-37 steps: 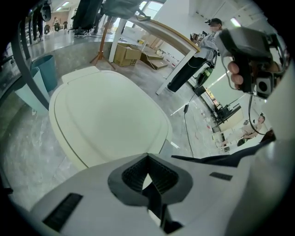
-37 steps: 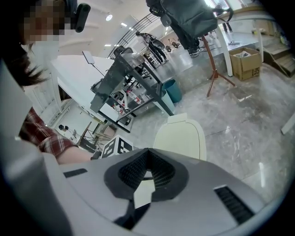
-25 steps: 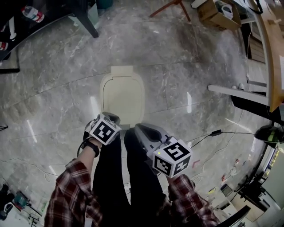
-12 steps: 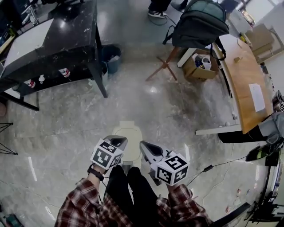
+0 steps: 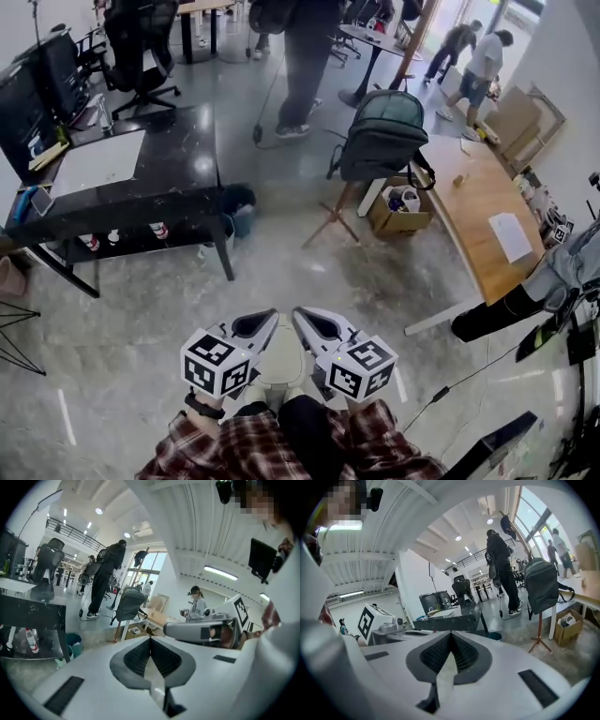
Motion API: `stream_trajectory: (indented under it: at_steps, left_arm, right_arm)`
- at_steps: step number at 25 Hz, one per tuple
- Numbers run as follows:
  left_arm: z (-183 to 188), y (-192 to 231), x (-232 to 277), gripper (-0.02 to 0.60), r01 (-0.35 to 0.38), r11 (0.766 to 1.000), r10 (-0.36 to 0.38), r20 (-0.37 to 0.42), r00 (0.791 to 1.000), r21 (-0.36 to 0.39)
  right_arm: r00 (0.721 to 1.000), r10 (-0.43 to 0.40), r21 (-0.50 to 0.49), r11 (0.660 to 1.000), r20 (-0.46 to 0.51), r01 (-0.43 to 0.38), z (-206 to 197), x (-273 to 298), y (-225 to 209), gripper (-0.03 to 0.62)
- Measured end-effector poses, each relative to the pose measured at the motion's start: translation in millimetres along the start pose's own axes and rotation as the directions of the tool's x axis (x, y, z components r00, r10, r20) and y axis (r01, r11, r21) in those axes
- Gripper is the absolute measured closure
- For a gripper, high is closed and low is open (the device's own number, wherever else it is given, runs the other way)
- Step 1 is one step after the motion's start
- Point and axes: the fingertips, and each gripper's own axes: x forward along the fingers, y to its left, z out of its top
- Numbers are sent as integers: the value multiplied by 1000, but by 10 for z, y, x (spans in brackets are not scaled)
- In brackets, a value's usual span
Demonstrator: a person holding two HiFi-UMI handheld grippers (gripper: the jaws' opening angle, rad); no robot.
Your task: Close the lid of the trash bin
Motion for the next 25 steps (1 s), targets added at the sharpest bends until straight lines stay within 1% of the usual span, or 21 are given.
stream_trajectory:
  at_steps: [2,3,7,9,12,15,17,22,25]
  left_arm:
    - [138,-129,-183,571,6,1000,-6,53,999,-1]
    - [187,-174,-258,571,7,1000,-8,70,998,11]
    - [297,-279,-447,571,-4,995,-4,81,997,103]
    - [372,-271,-504,571,-16,993,6,86,996,120]
    - [489,-192,-571,571,-36,993,25,102,994,115]
    - [525,-184,-640,571,-35,995,24,121,992,93]
    - [561,-194,-667,571,-37,995,25,129,991,92]
    - [550,-173,-704,571,-45,994,34,119,992,95]
    - [583,-167,-735,571,-39,995,28,127,992,90]
  right_arm:
    - [1000,11,-23,1000,27,-11,119,-17,165,582]
    - [999,15,-40,999,38,-14,169,-24,239,582]
    - [998,19,-120,993,63,-12,337,-96,478,582]
    - [997,21,-151,989,75,-9,430,-124,544,582]
    - [996,14,-173,985,85,1,530,-104,550,582]
    - [997,11,-170,985,80,2,521,-95,558,582]
    - [996,16,-170,985,82,-2,541,-86,581,582]
    - [997,21,-161,987,75,-9,499,-68,640,582]
    - [997,23,-156,988,76,-11,496,-50,656,582]
